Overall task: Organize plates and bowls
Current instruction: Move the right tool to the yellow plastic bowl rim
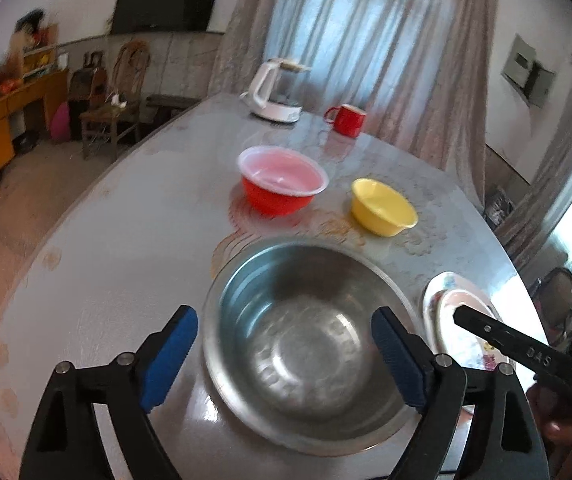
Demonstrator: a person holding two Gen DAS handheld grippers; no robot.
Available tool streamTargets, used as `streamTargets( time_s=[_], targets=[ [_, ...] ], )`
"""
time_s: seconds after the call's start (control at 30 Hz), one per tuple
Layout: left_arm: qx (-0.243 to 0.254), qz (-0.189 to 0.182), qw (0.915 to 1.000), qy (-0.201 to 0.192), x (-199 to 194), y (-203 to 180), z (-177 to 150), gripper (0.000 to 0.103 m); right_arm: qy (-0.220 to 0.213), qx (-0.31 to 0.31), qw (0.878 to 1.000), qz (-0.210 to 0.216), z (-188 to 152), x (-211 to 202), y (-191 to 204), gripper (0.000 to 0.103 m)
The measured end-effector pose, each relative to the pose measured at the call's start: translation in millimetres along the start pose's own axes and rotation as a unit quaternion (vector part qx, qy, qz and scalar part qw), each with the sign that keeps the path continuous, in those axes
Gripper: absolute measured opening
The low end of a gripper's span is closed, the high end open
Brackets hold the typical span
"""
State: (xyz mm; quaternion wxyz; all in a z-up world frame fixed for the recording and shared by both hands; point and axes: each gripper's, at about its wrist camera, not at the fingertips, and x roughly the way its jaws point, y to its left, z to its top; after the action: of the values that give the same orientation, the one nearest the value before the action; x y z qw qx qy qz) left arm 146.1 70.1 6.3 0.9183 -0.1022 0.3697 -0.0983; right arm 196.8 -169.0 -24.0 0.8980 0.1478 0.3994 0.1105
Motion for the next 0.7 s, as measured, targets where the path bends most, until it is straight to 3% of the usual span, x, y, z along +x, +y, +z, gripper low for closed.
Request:
streamTargets(
  time_s=[0.37,0.7],
  targets=[
    [0.068,-0.025,0.9972,0.018,20.3,-49.4,59.2,0.096,-0.034,0.002,0.999,-0.028,73.0,-3.5,-43.3,0.031],
    [0.079,-0.036,0.9932,0.078,87.6,-87.7,102.6,0.097,0.03,0.03,0.998,-0.038,139.2,55.4,-86.1,0.031]
  ],
)
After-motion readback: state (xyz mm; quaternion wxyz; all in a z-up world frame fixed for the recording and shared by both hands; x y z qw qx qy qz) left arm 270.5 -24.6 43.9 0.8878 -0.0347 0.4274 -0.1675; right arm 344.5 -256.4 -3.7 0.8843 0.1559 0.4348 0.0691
